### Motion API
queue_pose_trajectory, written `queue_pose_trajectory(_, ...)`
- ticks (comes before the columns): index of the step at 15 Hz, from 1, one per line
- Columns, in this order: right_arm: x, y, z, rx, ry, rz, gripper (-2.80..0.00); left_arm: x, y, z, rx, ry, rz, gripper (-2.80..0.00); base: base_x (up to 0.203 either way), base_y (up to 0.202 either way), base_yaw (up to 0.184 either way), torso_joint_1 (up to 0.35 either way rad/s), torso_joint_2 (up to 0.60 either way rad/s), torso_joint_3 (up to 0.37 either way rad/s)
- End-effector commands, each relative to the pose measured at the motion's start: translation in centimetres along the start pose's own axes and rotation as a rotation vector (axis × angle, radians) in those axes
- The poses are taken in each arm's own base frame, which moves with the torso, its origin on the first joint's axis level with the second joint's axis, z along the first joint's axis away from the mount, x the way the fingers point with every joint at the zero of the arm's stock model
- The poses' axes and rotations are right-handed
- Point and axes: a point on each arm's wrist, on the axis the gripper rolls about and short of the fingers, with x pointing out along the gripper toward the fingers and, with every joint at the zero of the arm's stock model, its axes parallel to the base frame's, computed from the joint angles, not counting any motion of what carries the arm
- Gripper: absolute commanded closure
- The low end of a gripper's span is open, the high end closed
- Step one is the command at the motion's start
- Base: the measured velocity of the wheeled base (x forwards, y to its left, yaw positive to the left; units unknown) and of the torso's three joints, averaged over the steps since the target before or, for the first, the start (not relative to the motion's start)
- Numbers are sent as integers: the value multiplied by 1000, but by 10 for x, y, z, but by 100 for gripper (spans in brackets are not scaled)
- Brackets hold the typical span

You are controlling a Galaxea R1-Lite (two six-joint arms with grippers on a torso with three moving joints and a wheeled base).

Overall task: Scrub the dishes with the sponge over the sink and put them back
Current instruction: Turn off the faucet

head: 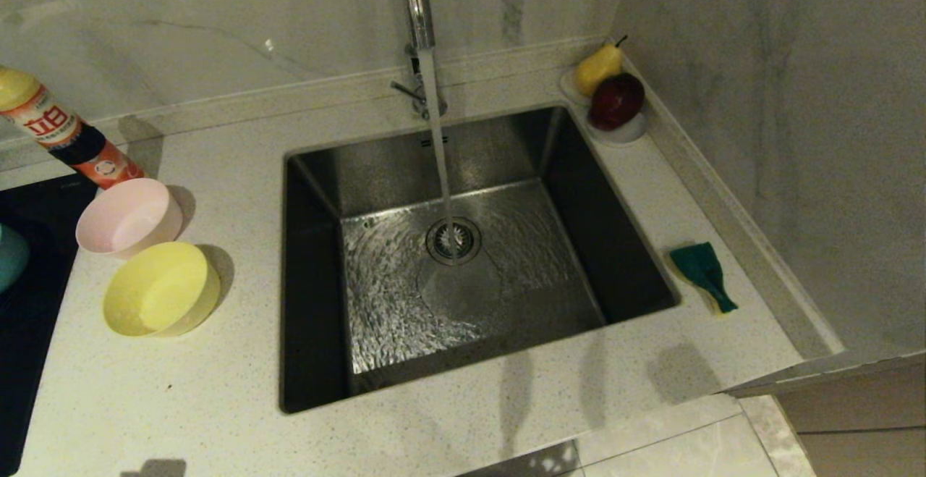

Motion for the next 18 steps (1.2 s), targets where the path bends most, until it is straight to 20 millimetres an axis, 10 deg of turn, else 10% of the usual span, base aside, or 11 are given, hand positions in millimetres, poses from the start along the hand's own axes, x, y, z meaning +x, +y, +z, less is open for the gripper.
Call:
queue_pose_trajectory(1, -6, 0, -32, -33, -13, -96, 0, 0, 0, 0, -1, 1, 0, 0, 0, 0, 0, 0, 0, 0)
queue_pose_trajectory(6, -6, -7, -47, -149, 39, -404, 0, 0, 0, 0, -1, 1, 0, 0, 0, 0, 0, 0, 0, 0)
queue_pose_trajectory(18, -6, -7, -56, -43, 87, -396, 0, 0, 0, 0, -1, 1, 0, 0, 0, 0, 0, 0, 0, 0)
